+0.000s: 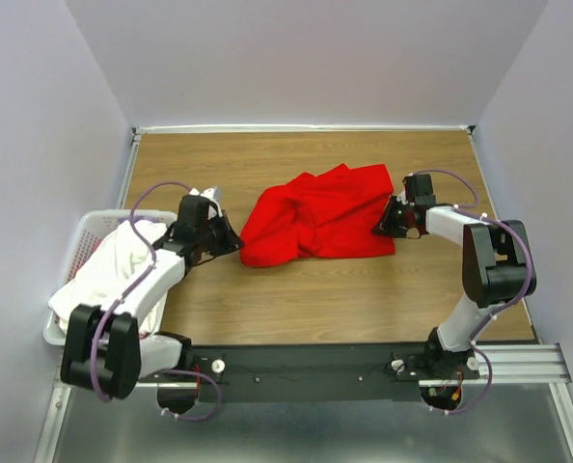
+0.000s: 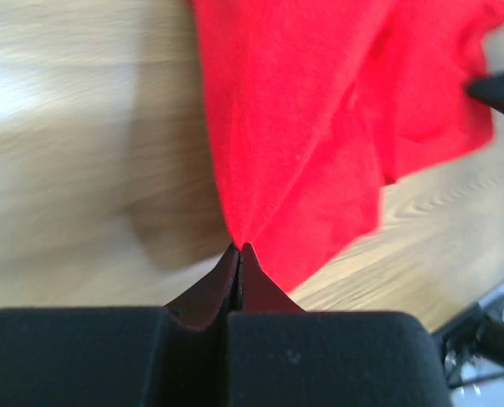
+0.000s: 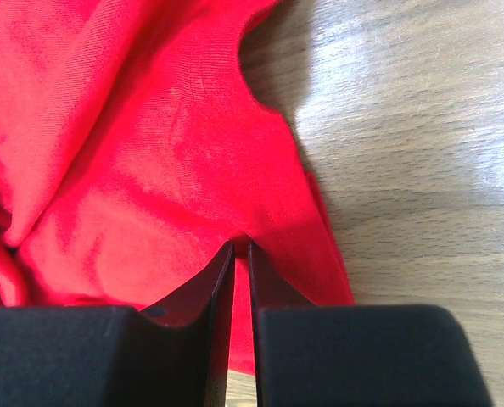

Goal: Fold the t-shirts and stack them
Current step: Flatten the tshirt out

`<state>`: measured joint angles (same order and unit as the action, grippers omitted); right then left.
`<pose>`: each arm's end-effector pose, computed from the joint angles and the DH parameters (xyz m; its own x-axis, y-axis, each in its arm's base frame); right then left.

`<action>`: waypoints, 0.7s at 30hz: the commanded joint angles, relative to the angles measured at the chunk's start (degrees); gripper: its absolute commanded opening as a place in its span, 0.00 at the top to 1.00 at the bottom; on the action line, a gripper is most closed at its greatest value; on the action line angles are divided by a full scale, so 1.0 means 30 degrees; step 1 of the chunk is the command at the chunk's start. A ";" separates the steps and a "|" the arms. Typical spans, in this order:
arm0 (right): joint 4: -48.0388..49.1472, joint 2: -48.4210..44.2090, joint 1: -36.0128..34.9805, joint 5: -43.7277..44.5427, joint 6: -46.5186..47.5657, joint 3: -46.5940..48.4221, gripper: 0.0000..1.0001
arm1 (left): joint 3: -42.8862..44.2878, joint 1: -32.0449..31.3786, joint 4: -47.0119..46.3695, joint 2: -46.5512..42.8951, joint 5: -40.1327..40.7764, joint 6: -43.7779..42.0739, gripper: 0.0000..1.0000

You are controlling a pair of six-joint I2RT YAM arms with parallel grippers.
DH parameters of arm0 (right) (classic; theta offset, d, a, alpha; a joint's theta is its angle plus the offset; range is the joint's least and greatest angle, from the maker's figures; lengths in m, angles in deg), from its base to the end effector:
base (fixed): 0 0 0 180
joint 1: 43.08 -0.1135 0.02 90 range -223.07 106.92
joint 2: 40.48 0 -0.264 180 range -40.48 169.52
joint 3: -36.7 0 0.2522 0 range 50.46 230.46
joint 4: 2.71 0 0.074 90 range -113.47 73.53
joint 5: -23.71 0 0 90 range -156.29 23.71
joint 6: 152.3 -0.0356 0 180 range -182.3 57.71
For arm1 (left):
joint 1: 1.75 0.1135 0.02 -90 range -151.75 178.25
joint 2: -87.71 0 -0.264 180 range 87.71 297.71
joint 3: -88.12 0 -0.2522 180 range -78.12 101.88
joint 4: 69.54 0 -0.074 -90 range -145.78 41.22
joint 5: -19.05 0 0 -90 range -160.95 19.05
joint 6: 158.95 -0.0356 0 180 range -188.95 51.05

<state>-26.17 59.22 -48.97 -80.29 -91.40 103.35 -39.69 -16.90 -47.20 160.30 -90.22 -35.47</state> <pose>0.3331 0.0430 0.1457 -0.8379 0.3880 -0.3840 0.2004 0.8730 0.4446 0.2444 -0.0784 0.2045 -0.8115 -0.3198 -0.4890 0.0395 0.8050 -0.5920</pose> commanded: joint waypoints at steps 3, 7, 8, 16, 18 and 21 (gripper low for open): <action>-0.2159 0.1424 0.0059 0.2878 0.0590 -0.0753 0.81 | -0.0009 0.0833 0.6482 -0.3306 0.4837 0.0442 1.00; -0.2189 0.1396 0.0059 0.2705 0.0677 -0.0607 0.81 | -0.0302 0.1009 0.7334 -0.5154 0.5659 0.1234 1.00; -0.2160 0.1308 0.0030 0.2443 0.0764 -0.0548 0.80 | -0.0302 0.1068 0.7916 -0.5359 0.5835 0.1293 1.00; -0.2364 -0.1324 -0.0612 0.1796 0.2109 -0.0080 0.77 | 0.0048 0.1332 0.9239 -0.6913 0.7855 0.2432 0.51; -0.2365 -0.1621 -0.1604 0.1591 0.2404 0.0243 0.76 | 0.0195 0.1332 0.9387 -0.7440 0.8355 0.2640 0.34; -0.2364 -0.1710 -0.3130 0.1122 0.2610 0.0798 0.76 | 0.0780 0.1303 0.9328 -0.7910 0.8532 0.2670 0.26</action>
<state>-30.71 55.92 -52.81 -77.18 -86.50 103.69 -39.86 -13.32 -20.91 138.84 -68.49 -28.78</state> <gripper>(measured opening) 0.240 0.726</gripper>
